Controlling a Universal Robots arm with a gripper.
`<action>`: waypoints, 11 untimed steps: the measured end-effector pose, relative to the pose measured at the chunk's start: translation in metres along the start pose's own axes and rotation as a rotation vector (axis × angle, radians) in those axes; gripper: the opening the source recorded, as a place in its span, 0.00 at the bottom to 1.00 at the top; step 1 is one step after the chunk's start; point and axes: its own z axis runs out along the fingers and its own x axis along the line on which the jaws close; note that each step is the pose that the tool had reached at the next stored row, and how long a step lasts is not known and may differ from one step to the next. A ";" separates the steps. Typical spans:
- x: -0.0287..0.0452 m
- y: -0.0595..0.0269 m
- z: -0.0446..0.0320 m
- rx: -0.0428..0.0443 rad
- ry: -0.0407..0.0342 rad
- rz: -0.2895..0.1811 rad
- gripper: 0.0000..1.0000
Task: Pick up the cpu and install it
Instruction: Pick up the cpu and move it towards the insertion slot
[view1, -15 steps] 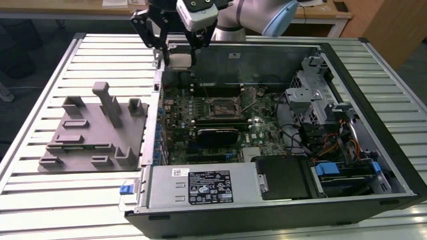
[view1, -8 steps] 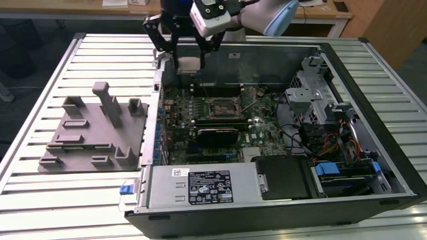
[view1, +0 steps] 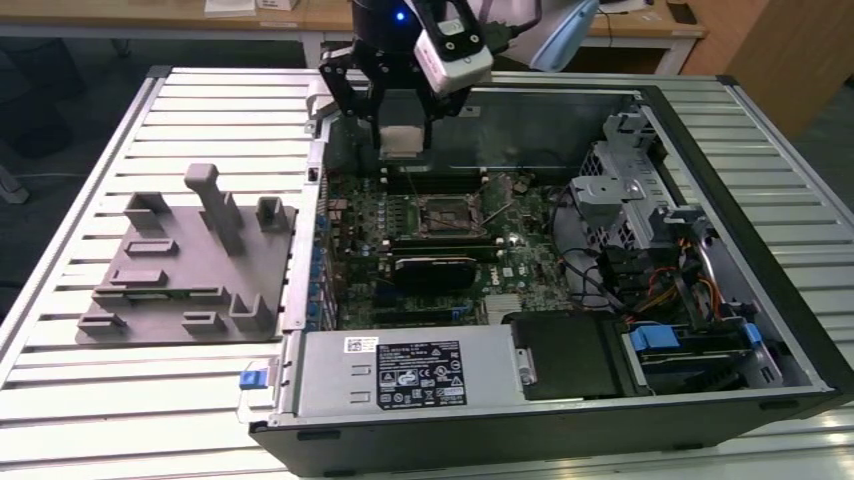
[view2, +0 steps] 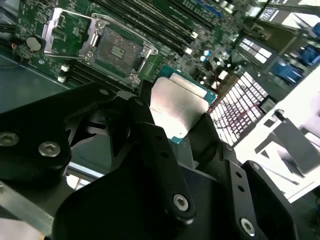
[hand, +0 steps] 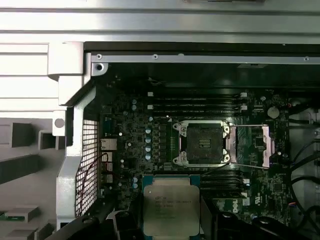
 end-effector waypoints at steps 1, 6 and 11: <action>-0.0020 0.0000 0.0018 0.0000 0.0003 0.000 0.54; -0.0109 0.0005 0.0106 0.0000 0.0011 0.000 0.54; -0.0192 0.0013 0.0194 0.0001 0.0018 0.000 0.54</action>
